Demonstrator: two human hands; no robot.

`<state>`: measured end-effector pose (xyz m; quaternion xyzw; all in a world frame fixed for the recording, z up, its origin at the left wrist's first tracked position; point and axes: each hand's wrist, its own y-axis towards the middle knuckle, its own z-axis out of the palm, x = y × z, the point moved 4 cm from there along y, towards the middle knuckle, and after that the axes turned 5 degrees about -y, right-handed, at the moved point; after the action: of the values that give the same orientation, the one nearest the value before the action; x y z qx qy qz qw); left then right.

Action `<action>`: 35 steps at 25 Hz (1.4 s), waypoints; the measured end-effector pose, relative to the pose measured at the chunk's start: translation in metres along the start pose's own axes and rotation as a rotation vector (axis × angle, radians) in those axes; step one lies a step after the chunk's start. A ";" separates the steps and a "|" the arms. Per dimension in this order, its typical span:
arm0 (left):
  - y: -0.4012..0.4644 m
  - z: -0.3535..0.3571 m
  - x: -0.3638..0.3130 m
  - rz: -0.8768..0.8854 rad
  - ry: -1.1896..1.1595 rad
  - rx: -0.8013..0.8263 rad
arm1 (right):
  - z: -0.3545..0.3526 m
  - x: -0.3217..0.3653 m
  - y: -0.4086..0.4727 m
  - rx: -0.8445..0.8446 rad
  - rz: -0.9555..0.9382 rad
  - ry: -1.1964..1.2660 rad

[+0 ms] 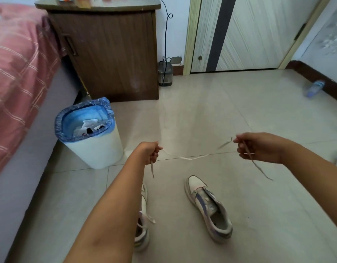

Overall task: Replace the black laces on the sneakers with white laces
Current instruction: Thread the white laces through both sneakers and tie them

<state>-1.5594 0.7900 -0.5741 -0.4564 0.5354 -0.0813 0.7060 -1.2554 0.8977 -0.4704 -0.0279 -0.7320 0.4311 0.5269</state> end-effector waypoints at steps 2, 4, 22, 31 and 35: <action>-0.011 0.009 -0.007 0.035 0.022 0.052 | 0.025 -0.001 0.015 0.006 0.062 0.200; -0.028 0.024 -0.012 0.031 0.054 0.182 | 0.064 -0.012 0.028 0.097 0.167 0.255; -0.034 0.022 0.029 0.084 0.015 0.305 | 0.080 0.011 0.077 -0.218 0.006 -0.288; -0.040 0.075 0.011 0.086 -0.182 0.480 | 0.101 0.008 0.075 -0.086 -0.062 -0.264; -0.036 0.079 0.008 -0.009 -0.310 0.516 | 0.099 0.010 0.065 -0.075 -0.194 -0.422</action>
<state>-1.4769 0.8084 -0.5521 -0.2713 0.3808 -0.1470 0.8717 -1.3656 0.8833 -0.5132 0.1139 -0.8407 0.3472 0.3997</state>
